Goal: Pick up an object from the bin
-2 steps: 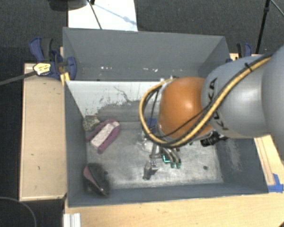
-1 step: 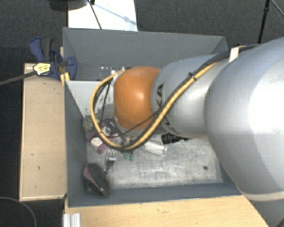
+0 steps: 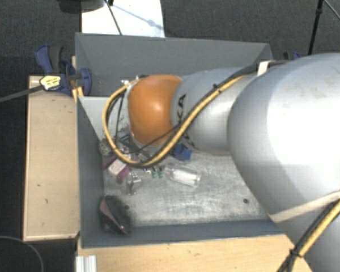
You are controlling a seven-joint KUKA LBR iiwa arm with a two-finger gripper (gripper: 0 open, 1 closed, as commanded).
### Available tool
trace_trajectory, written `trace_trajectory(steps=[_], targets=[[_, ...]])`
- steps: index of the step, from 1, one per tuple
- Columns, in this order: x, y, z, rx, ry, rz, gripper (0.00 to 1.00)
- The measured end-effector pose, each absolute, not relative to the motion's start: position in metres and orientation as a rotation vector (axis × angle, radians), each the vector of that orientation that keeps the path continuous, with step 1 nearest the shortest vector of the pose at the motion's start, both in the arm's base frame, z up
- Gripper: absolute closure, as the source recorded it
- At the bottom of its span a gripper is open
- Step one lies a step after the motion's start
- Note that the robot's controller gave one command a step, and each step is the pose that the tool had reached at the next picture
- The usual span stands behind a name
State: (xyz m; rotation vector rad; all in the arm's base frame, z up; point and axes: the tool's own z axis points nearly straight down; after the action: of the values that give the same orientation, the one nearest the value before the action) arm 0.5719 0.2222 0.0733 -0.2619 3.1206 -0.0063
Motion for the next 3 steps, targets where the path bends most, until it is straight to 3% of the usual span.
trace_trajectory(steps=[1,2,3], targets=[[0.548,0.197,0.074,-0.447,3.096,0.007,0.0],[0.592,0.239,0.074,-0.397,3.112,-0.008,0.0],[0.594,0.237,0.076,-0.389,3.106,-0.006,1.0]])
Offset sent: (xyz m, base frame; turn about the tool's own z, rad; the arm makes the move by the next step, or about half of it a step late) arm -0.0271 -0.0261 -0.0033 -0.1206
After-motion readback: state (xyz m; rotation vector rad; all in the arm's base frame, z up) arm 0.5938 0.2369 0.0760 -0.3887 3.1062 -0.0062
